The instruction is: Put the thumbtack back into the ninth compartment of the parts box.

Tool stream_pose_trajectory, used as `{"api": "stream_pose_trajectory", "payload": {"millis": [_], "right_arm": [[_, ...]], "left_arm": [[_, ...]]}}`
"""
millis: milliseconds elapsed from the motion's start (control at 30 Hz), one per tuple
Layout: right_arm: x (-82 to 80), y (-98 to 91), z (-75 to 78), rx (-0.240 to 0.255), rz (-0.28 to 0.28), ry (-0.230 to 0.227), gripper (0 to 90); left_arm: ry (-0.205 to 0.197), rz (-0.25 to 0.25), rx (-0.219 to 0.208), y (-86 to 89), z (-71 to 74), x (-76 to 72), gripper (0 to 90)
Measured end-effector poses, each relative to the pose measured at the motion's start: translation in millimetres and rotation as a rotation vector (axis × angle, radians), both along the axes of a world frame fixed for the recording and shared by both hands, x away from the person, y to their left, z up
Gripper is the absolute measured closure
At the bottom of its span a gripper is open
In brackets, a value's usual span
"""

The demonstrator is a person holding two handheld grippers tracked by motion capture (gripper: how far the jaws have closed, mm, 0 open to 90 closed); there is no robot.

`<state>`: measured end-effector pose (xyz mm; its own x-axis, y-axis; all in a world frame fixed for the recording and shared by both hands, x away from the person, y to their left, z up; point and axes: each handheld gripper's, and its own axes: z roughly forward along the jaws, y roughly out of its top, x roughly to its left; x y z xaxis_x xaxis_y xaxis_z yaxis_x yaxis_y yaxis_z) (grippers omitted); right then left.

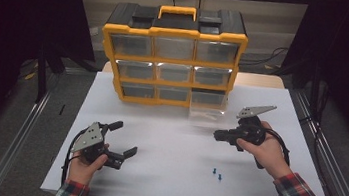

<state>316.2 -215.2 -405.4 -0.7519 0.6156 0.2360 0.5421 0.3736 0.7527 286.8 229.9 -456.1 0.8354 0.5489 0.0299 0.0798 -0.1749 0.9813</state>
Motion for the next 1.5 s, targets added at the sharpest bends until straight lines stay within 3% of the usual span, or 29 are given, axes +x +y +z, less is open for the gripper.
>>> {"api": "stream_pose_trajectory", "payload": {"millis": [333,400,467,533,567,633,967,1000,1033,1067,1100,1233,1367,1400,1500], "right_arm": [[9.2,3.5,9.5,-0.006,-0.009,-0.019,84.7],[10.9,4.0,11.2,-0.007,-0.009,-0.024,84.7],[12.5,4.4,12.7,-0.005,-0.009,-0.024,84.7],[13.8,5.0,13.7,-0.009,-0.014,-0.022,84.7],[15.7,5.0,14.7,-0.004,-0.015,-0.022,84.7],[18.0,4.5,16.2,-0.001,-0.019,-0.034,84.7],[27.3,2.8,21.3,-0.015,-0.039,-0.035,84.7],[27.3,2.8,21.3,-0.015,-0.039,-0.035,84.7],[28.4,2.6,22.5,-0.013,-0.044,-0.037,84.7],[29.2,2.4,24.0,-0.013,-0.05,-0.035,84.7],[32.1,2.1,26.2,-0.008,-0.054,-0.04,84.7],[36.7,1.4,29.3,0.005,-0.057,-0.04,84.7],[39.0,2.0,30.5,-0.014,-0.065,-0.028,84.7],[39.4,2.1,30.4,-0.008,-0.06,-0.027,84.7],[40.1,3.1,31.0,-0.02,-0.067,-0.022,84.7]], "left_arm": [[0.006,-0.001,-0.009,-0.5,-0.1,-0.6,0.5],[0.007,-0.034,-0.02,-0.1,-0.6,0.9,0.5],[0.01,-0.033,-0.024,-0.3,-0.7,0.6,0.5],[0.0,-0.006,0.001,0.0,0.1,-0.2,0.5],[0.003,-0.036,-0.012,0.3,-0.3,1.1,0.5],[0.011,-0.035,-0.027,-0.5,-0.6,0.6,0.5],[0.003,-0.041,-0.016,0.2,-0.4,1.3,0.5],[0.005,-0.04,-0.019,-0.2,-0.5,1.1,0.5],[0.002,-0.009,-0.001,-0.3,0.0,-0.2,0.5],[0.007,-0.039,-0.016,-0.2,-0.4,1.1,0.5],[0.003,-0.009,-0.004,-0.4,0.0,-0.2,0.5],[0.004,-0.007,-0.004,-0.4,-0.1,0.1,0.5],[0.004,-0.007,-0.004,-0.5,-0.1,0.1,0.5],[0.008,-0.039,-0.03,-0.7,-0.5,0.7,0.5],[0.01,-0.037,-0.036,-0.7,-0.3,0.1,0.5]]}}
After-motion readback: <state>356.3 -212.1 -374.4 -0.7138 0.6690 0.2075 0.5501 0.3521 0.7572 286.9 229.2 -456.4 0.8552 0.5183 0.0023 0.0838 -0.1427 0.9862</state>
